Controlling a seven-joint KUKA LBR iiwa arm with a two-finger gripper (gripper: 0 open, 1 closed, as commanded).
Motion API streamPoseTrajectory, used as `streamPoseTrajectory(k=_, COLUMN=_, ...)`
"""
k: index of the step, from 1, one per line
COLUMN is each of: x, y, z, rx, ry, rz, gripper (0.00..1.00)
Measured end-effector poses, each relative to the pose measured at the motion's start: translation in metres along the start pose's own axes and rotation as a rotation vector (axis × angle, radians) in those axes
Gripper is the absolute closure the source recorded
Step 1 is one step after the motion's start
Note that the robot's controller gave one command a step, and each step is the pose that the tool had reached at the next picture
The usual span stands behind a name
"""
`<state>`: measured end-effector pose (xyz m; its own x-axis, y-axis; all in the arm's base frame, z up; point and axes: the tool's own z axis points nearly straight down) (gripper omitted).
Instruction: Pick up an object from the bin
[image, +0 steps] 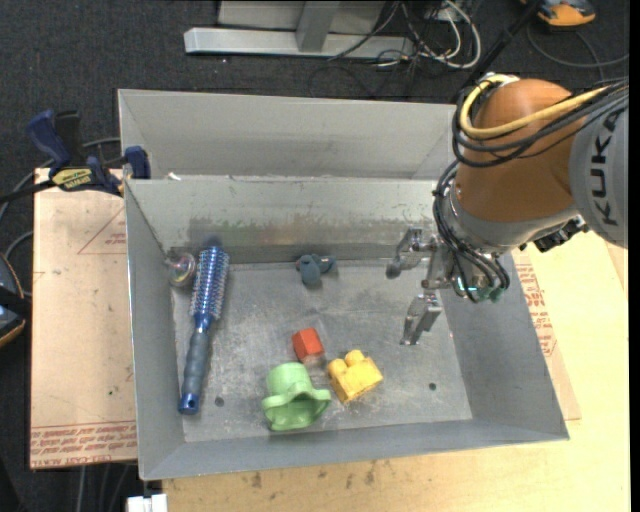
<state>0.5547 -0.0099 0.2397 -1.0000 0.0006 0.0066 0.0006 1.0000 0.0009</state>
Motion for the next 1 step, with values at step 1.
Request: streamPoseTrajectory(k=1, x=0.0268, y=0.0234, z=0.1560, rx=0.000, ry=0.002, rz=-0.052, gripper=0.00)
